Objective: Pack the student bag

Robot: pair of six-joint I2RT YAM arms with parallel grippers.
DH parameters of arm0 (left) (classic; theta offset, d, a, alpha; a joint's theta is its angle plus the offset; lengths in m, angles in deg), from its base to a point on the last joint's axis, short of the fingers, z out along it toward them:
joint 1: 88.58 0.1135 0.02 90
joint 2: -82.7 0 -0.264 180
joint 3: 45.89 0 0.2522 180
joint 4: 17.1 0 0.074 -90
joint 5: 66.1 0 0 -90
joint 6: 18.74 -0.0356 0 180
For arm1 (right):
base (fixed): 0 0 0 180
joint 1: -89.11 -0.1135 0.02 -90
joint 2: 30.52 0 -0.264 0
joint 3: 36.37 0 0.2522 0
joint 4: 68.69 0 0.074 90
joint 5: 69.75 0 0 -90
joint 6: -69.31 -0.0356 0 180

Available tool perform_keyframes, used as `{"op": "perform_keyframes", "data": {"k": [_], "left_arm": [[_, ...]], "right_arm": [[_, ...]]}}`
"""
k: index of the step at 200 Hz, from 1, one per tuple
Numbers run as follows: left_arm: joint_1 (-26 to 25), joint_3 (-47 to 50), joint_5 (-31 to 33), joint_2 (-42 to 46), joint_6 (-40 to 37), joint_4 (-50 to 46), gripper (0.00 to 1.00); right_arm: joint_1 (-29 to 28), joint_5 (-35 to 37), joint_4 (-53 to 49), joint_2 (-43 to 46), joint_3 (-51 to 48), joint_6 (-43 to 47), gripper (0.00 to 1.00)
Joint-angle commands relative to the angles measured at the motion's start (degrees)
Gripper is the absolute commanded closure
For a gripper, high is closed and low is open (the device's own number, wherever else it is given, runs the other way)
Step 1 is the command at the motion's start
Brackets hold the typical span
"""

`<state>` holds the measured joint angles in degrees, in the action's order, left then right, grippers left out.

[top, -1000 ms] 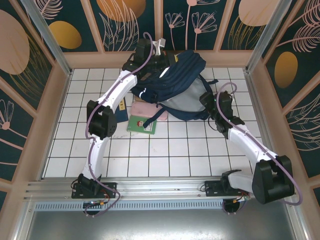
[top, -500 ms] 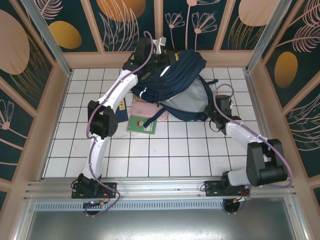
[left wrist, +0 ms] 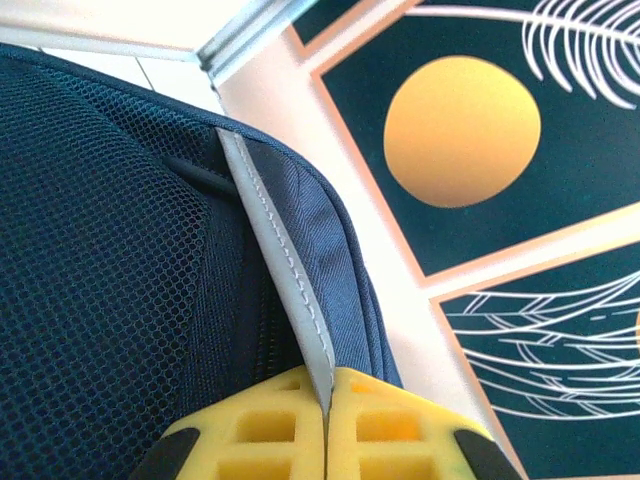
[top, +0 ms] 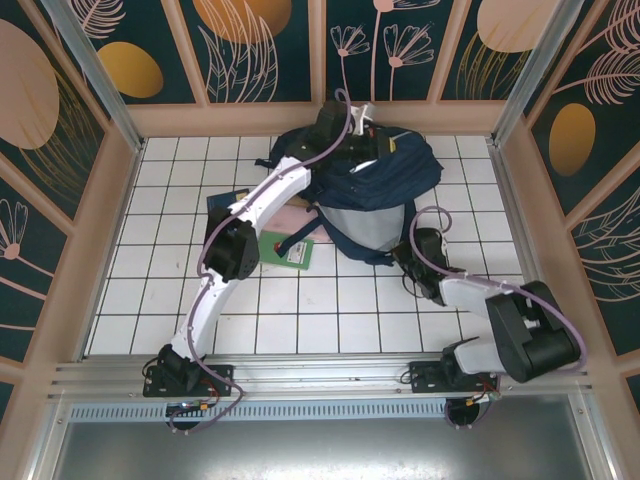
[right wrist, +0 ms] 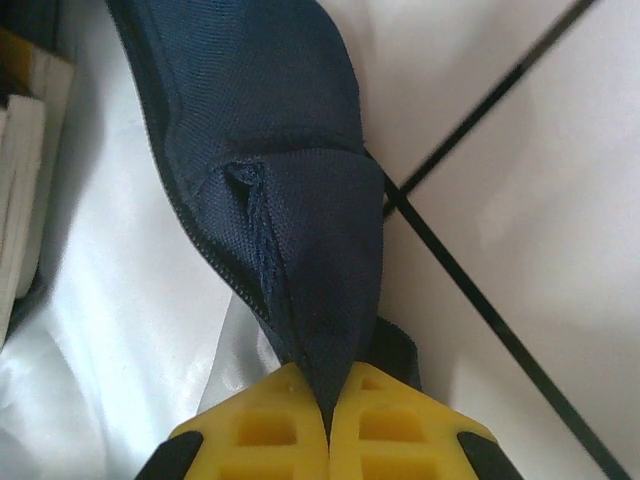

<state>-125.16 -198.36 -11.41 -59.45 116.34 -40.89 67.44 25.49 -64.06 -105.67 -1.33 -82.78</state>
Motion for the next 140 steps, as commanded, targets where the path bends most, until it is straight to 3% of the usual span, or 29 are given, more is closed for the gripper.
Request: {"op": "perform_keyframes", "data": {"k": [1, 35, 67, 82, 101, 118, 140], "left_arm": [[-2.9, -4.3, -1.4, 0.1, -0.7, 10.1, 1.0], [-6.0, -5.0, -1.5, -2.2, -0.3, 10.6, 1.0], [-8.2, -5.5, -2.0, -3.2, 0.3, 11.5, 1.0], [-8.1, -5.7, -1.2, -3.0, -0.1, 9.2, 1.0], [-7.1, -5.0, 1.7, -1.5, -2.1, 3.8, 0.72], [-5.8, -0.2, 3.9, 2.6, -3.9, -0.1, 0.54], [-4.4, 12.7, 7.3, 12.4, -6.1, 0.0, 0.43]], "right_arm": [[-2.4, 5.9, -2.6, 7.9, -3.0, -6.2, 1.0], [-2.9, 15.7, -16.3, 23.4, -3.3, -8.4, 1.0], [-4.8, 17.1, -23.4, 30.3, -3.9, -8.9, 1.0], [-4.8, 17.8, -28.1, 30.2, -2.4, -7.1, 0.68], [-4.8, 20.8, -36.3, 31.0, 0.8, -5.0, 0.31], [-4.9, 24.6, -44.7, 33.5, 4.5, -3.9, 0.2], [-5.0, 28.9, -53.2, 37.1, 8.5, -3.8, 0.16]]}}
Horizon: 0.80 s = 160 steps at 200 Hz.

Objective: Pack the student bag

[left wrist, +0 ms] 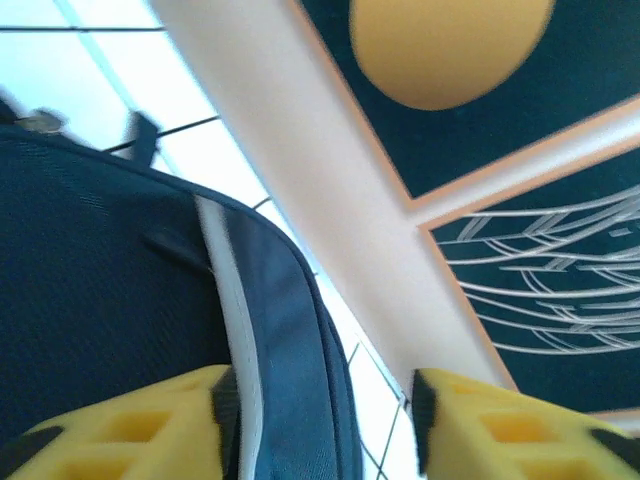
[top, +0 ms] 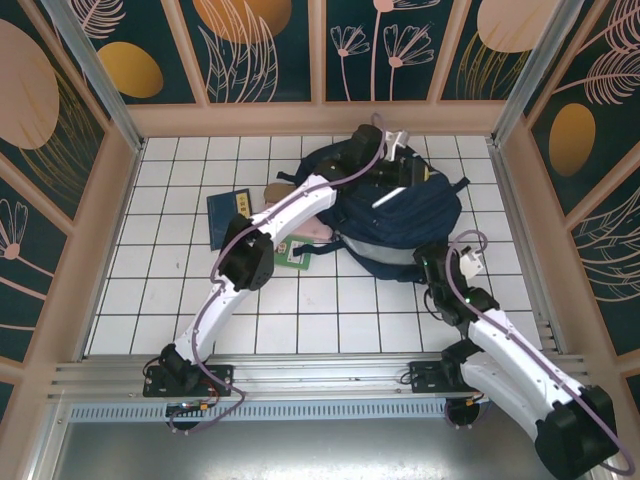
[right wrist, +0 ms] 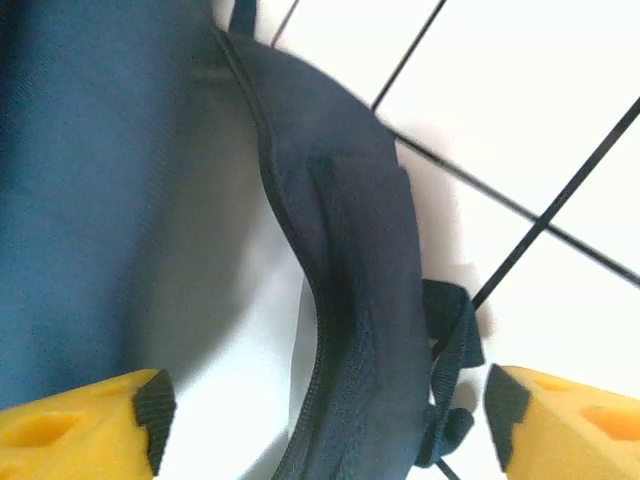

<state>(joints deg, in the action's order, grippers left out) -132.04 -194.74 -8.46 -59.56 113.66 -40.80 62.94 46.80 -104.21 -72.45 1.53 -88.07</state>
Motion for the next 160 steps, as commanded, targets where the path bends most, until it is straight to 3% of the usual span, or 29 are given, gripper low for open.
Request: {"op": "perform_keyframes", "data": {"k": [1, 49, 77, 104, 128, 160], "left_arm": [[2.6, 9.7, 4.5, 13.0, -3.5, 0.1, 0.42], [10.1, 43.6, 15.9, 38.2, -0.6, 7.1, 0.34], [16.5, 59.3, 22.9, 49.9, 2.7, 7.1, 0.29], [22.1, 74.3, 23.5, 55.3, 6.8, 8.4, 0.25], [26.8, 85.9, 19.7, 56.8, 11.7, 14.9, 0.25], [27.2, 89.1, 19.2, 53.6, 12.6, 17.8, 0.26]], "right_arm": [[-0.5, 7.8, -13.4, 4.0, 5.8, 1.5, 0.16], [-2.4, 10.5, -20.2, 6.0, 14.6, 5.2, 0.26], [-4.3, -9.6, -1.8, 0.2, 15.5, 23.3, 0.3], [-8.4, -27.8, 8.5, -17.0, 20.0, 28.4, 0.28], [-14.6, -35.6, 13.0, -33.6, 26.5, 29.2, 0.28], [-17.0, -43.9, 19.1, -49.6, 32.0, 24.7, 0.27]]}}
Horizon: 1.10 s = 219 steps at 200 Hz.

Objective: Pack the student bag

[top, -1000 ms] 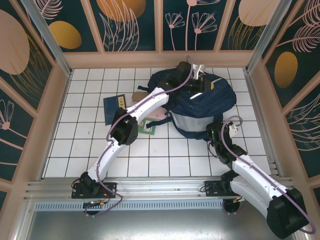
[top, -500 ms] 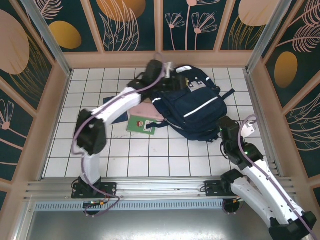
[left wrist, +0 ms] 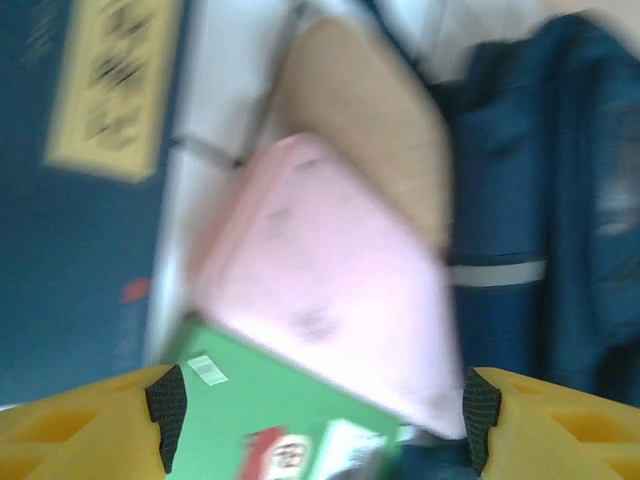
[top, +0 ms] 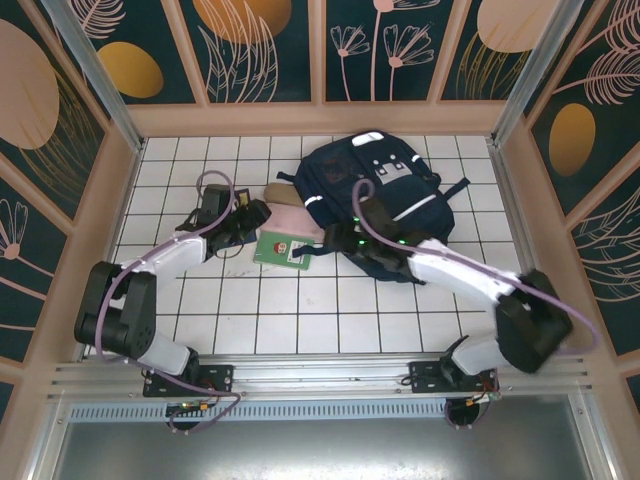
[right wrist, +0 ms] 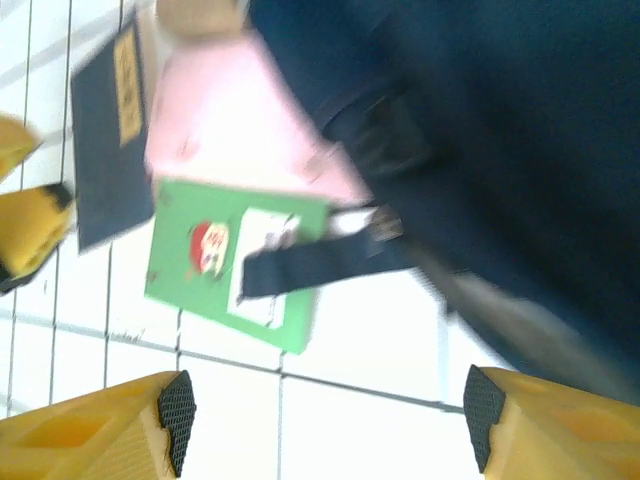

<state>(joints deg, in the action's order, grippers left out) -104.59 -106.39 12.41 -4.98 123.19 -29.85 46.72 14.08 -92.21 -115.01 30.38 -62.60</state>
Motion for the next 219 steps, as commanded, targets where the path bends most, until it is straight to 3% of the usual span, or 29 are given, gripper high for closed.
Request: {"op": "perform_keyframes", "data": {"k": [1, 35, 91, 219], "left_arm": [[-0.2, 0.8, -1.7, -1.0, 3.1, 7.0, 0.26], [-0.2, 1.7, 0.6, -4.4, 4.2, 7.7, 0.27], [-0.4, 4.2, 0.1, -7.2, 6.6, 10.8, 0.27], [-4.7, 10.1, -0.6, -8.8, 9.0, 15.8, 0.28]], "right_arm": [[-0.8, -11.3, 7.2, -7.3, 3.4, -1.0, 0.27], [-0.8, -15.8, 11.9, -17.4, 6.8, -6.0, 0.25], [-1.1, -18.5, 16.4, -24.4, 7.9, -10.0, 0.25], [1.0, -24.5, 31.9, -23.7, 4.1, -18.5, 0.31]]}}
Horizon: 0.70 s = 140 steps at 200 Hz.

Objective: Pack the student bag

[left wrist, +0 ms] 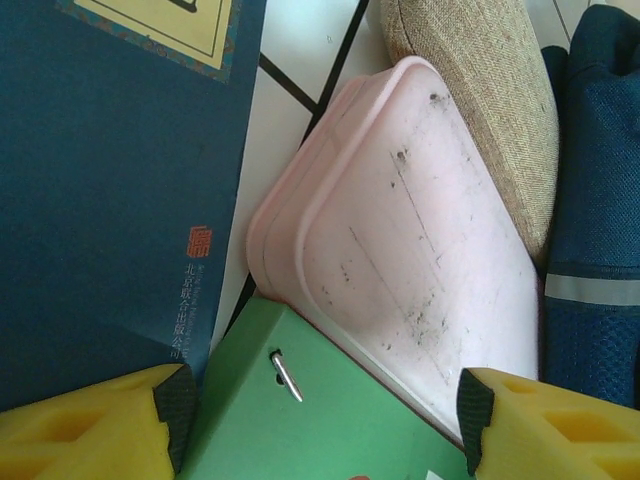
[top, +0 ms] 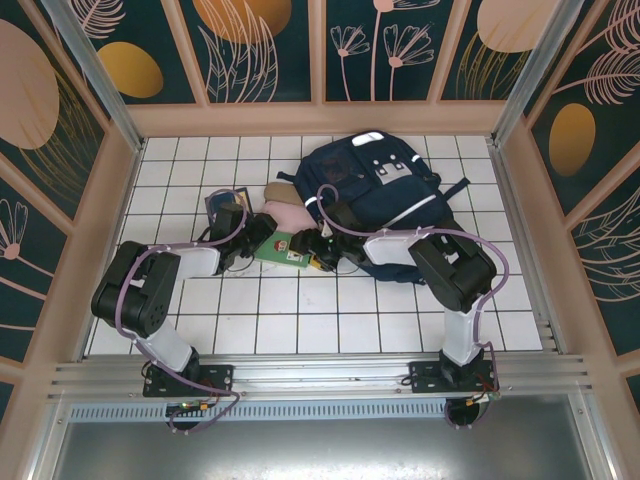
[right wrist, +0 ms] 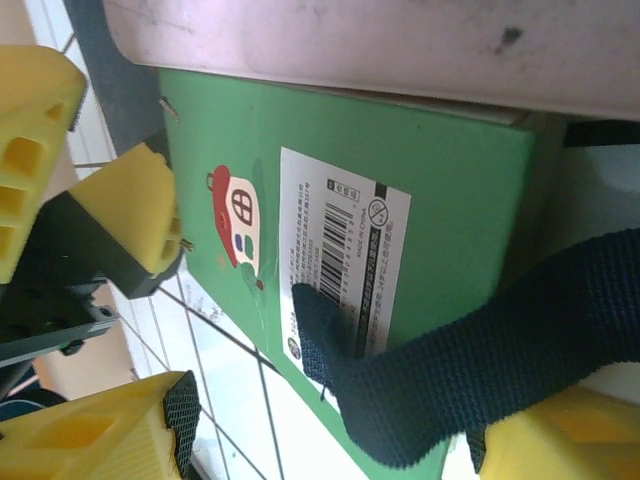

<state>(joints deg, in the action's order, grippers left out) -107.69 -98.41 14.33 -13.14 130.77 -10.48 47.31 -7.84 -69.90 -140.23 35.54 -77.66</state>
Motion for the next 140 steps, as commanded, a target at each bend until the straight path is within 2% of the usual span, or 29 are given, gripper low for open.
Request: {"op": "perform_keyframes", "data": {"k": [1, 50, 82, 140], "left_arm": [[-1.6, 2.2, -2.5, -0.6, 1.4, -3.6, 0.28], [-1.6, 1.9, -1.6, 1.1, 0.4, -5.2, 0.28], [-1.6, 1.8, -1.5, 2.5, 0.5, -6.0, 0.28], [-1.6, 2.3, -3.1, 4.2, 1.3, -6.2, 0.28]], "right_arm": [[0.4, -2.6, 9.8, 1.6, -1.1, -3.5, 0.32], [0.5, -2.4, 11.7, 2.0, -1.9, -4.5, 0.46], [0.2, -2.6, 12.0, 0.9, -1.2, -4.7, 0.5], [0.0, -2.8, 9.4, -3.6, 4.1, -3.9, 0.5]]}}
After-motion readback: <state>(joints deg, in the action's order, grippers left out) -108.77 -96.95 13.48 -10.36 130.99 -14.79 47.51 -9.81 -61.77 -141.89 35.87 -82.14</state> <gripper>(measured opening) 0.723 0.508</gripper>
